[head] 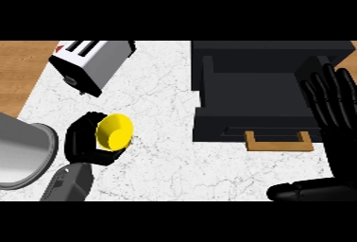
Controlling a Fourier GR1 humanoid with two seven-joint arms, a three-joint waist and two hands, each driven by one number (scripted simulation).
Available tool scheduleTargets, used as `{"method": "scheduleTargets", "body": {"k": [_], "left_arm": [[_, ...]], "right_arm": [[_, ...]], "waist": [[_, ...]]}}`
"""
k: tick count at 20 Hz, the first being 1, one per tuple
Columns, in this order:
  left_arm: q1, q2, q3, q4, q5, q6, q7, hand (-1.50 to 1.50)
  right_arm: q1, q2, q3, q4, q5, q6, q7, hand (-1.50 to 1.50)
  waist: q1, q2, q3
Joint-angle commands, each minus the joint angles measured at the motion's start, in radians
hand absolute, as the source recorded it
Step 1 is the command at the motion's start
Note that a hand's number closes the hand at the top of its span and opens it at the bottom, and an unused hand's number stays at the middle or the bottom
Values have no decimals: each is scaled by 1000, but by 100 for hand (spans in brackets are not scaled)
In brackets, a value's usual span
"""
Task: Pick up the cup, place it into the drawer and close the drawer
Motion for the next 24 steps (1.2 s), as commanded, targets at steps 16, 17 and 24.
{"method": "scheduleTargets", "body": {"k": [16, 17, 24], "left_arm": [[-182, -117, -183, -575, 5, 285, 576, 150], [-228, -117, -170, -587, -2, 312, 622, 150], [-358, -118, -177, -548, -67, 381, 705, 150]], "right_arm": [[-15, -20, -30, -3, -32, 7, 31, -150], [2, -21, -44, 58, -39, 42, -49, -150], [7, -5, -22, 15, -1, 9, -31, -150]], "waist": [[-10, 3, -1], [-9, 3, 0], [-10, 3, -1]]}}
